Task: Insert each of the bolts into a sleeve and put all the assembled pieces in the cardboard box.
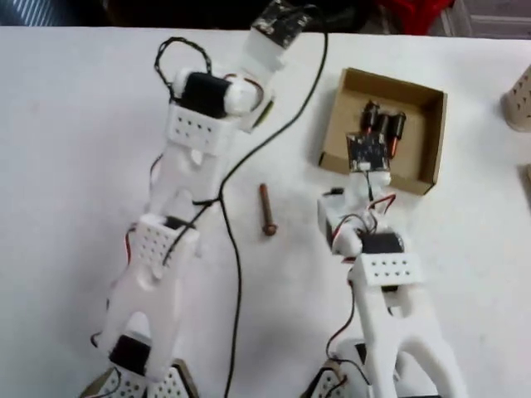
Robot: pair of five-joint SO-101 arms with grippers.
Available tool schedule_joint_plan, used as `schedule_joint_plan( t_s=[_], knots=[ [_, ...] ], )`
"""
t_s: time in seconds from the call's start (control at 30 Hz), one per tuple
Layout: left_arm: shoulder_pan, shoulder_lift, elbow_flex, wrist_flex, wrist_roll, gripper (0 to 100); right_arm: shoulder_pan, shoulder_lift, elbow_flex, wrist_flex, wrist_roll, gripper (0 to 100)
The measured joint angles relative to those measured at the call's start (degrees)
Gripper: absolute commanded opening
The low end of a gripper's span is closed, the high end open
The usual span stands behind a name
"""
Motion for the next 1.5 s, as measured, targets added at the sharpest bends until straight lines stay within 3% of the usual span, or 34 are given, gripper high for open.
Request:
schedule_joint_plan(
  t_s=[0.37,0.7,0.9,1.17,1.3,1.5],
  knots=[
    [-1.3,-4.2,3.9,0.0,0.4,2,-3.1,0.1,6.3,-11.7,-1.4,1.6],
    [-1.6,-36.7,48.5,-2.5,0.5,2,-3.3,0.1,7.0,-13.3,-1.3,1.6],
    [-1.6,-58.6,73.3,-15.1,0.5,2,-4.9,0.1,7.0,-13.3,-1.3,1.6],
    [-1.6,-91.2,119.0,-46.0,0.5,2,-10.2,0.1,7.0,-15.6,-1.3,1.6],
    [-1.6,-102.0,133.5,-52.3,0.5,2,-14.6,0.1,7.6,-16.4,-1.3,1.6],
    [-8.1,-105.4,145.4,-63.1,0.5,2,-23.2,0.1,16.4,-33.8,-1.3,1.6]
  ],
)
